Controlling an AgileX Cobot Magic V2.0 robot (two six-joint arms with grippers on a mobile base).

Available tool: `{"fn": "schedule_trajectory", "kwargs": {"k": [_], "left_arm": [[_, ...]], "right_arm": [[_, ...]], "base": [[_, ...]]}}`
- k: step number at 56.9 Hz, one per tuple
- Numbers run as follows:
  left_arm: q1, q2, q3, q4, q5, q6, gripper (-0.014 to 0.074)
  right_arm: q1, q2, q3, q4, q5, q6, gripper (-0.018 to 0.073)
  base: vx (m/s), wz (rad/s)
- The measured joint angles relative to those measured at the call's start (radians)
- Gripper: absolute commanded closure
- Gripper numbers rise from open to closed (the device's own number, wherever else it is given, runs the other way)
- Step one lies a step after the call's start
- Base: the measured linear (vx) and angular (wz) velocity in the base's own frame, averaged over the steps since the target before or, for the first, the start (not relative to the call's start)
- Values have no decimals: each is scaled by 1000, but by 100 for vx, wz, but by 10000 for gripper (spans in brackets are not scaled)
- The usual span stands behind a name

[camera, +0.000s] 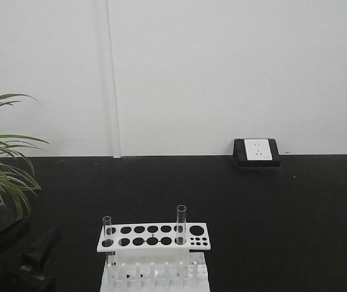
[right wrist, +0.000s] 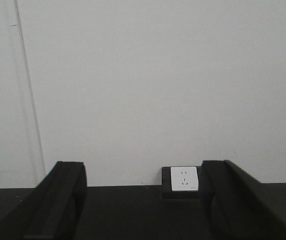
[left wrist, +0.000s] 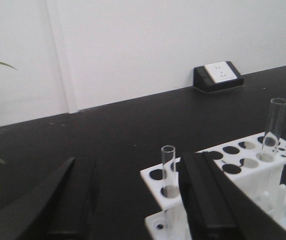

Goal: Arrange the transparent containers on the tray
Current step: 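Grasp the clear test tube at the rack's end with the left gripper and lift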

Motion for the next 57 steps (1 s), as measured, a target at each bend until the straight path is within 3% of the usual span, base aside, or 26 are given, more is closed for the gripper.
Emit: {"fn": "schedule_trajectory", "kwargs": {"k": [24, 57], "left_arm": [[0, 368, -198, 211, -179, -129, 125], [-1, 580, -367, 222, -212, -132, 125]], "right_arm": [[0, 0, 0, 0, -26, -41, 41], [0, 0, 0, 0, -27, -74, 41]], "base": [[0, 0], [0, 0]]}}
